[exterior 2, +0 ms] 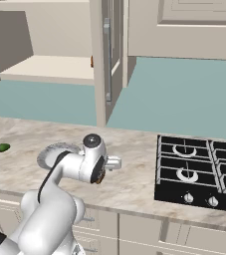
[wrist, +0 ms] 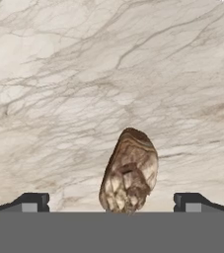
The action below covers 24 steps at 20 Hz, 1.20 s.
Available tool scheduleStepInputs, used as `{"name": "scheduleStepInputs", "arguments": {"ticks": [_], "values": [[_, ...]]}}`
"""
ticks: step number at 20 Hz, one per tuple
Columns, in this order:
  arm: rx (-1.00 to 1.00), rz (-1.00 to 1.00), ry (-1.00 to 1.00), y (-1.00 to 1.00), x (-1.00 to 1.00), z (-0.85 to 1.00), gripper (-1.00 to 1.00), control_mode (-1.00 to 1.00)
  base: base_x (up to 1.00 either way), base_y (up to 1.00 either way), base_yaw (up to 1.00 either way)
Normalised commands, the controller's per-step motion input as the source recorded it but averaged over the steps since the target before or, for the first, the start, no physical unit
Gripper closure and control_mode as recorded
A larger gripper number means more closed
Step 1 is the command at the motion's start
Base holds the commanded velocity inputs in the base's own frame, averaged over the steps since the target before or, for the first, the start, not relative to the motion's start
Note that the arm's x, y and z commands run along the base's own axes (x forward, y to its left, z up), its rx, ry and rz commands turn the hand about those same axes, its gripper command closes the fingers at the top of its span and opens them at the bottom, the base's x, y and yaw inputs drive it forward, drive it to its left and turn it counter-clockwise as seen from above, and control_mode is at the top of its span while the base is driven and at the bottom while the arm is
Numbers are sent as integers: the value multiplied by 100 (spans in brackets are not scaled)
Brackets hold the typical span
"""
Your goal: Pick the avocado and bread from the counter and place them on the plate. Then pick the jam from the cabinet and place it next to the plate. Lastly close the cabinet door.
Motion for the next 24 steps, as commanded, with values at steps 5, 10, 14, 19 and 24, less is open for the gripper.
{"name": "scheduleStepInputs", "arguments": {"ticks": [5,10,14,19,24], "values": [[-1,0,0,19,0,-39,-100,-100,0,0,0],[0,0,0,32,0,-41,-100,-100,0,0,0],[-1,0,0,35,0,-42,-100,-100,0,0,0],[-2,0,0,21,0,-47,-100,-100,0,0,0],[-5,0,0,3,1,-49,-100,-100,0,0,0]]}}
